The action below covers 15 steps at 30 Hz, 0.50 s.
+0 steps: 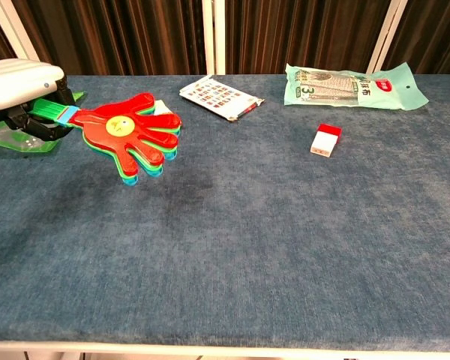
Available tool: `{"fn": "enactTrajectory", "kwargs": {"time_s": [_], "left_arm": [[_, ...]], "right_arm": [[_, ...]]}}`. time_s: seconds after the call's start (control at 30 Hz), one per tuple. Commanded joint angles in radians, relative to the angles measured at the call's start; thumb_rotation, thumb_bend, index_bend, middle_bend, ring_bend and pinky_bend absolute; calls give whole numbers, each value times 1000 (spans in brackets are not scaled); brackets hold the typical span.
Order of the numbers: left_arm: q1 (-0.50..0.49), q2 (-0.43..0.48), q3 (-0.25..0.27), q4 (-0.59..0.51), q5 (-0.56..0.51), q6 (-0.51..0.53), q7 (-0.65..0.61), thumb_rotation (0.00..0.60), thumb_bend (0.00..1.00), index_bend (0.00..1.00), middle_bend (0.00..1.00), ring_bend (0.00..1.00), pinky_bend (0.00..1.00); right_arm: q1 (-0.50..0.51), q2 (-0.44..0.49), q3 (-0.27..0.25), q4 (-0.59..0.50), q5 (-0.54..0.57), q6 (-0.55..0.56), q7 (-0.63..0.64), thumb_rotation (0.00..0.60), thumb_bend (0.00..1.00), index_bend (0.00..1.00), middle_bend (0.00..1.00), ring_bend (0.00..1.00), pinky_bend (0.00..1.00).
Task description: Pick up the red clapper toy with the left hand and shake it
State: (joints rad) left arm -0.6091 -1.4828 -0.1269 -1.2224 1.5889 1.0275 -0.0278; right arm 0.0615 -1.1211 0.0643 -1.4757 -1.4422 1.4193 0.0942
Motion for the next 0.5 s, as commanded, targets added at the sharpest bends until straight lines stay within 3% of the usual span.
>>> {"fn": "enactTrajectory", "kwargs": {"time_s": [0.03,0.27,0.37,0.5], "left_arm": [[22,44,-91,-268,-244,-75,-763,600,723,1000,1000,1000,1000],[62,134,-214,-450,-374,-161,-1195,600,724,1000,1000,1000,1000],[67,154,-216,-467,-349,-182,-1241,600,724,1000,1000,1000,1000],[61,148,-185,-441,-284,-167,-1169,600,724,1000,1000,1000,1000]], "right_arm": [[0,0,1,0,2,-2,0,600,311,0,0,0,0],[4,-3,1,1,4,-9,0,600,311,0,0,0,0],[4,-5,0,3,4,-11,1,600,311,0,0,0,0],[2,-5,0,4,3,-7,2,600,311,0,0,0,0]]}}
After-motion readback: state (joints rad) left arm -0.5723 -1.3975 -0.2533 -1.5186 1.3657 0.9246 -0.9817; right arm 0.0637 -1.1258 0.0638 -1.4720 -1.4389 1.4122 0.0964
